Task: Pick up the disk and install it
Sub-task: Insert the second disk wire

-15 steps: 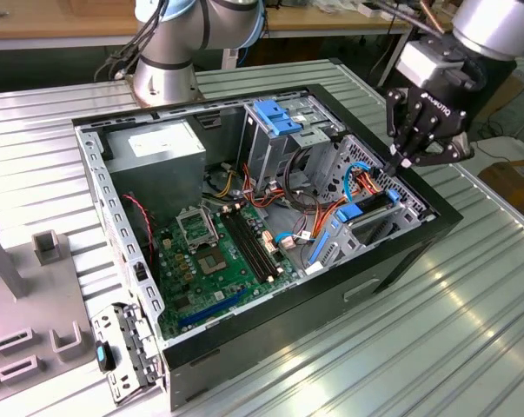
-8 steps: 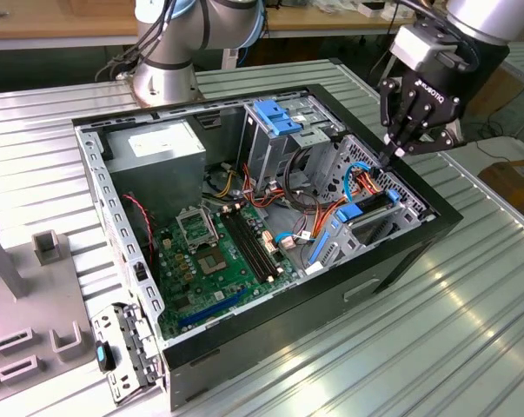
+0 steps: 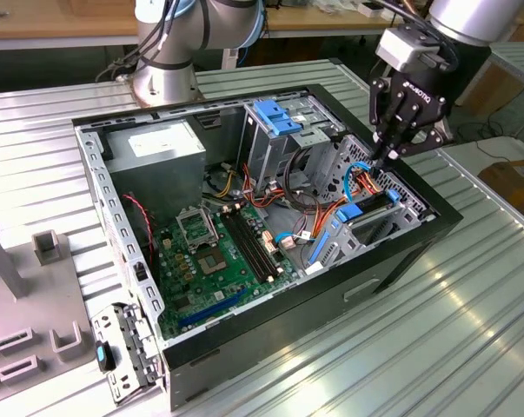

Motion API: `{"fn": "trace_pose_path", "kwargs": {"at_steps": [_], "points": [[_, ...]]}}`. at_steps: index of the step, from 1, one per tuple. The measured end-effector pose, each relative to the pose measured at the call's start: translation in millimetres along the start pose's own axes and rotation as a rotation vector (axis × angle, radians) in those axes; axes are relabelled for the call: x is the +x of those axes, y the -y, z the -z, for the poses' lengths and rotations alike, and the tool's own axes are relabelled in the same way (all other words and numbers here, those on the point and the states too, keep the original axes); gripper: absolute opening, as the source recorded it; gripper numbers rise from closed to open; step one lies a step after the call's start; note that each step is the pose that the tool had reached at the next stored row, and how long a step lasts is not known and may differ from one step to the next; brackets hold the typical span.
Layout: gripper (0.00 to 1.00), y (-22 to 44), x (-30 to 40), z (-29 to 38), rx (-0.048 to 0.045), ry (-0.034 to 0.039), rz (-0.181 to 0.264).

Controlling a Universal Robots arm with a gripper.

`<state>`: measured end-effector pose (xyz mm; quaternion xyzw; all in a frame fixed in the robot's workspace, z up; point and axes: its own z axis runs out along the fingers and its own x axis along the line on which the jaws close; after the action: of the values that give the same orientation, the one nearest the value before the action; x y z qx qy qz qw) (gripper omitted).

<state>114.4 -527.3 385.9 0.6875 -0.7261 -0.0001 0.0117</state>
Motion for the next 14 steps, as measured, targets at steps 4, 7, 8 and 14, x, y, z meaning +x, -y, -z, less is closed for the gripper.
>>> {"fn": "trace_pose_path", "kwargs": {"at_steps": [4,7,8,14], "points": [[0.31,0.0,-0.7,-1.2,0.0014,-0.0266,0.000],[0.31,-0.1,-4.4,-6.6,0.0017,-0.0313,-0.001],[0.31,-0.1,-4.6,-8.4,0.0018,-0.0330,-0.001],[0.16,-0.1,-4.6,-9.8,0.0023,-0.0427,-0.001]]}}
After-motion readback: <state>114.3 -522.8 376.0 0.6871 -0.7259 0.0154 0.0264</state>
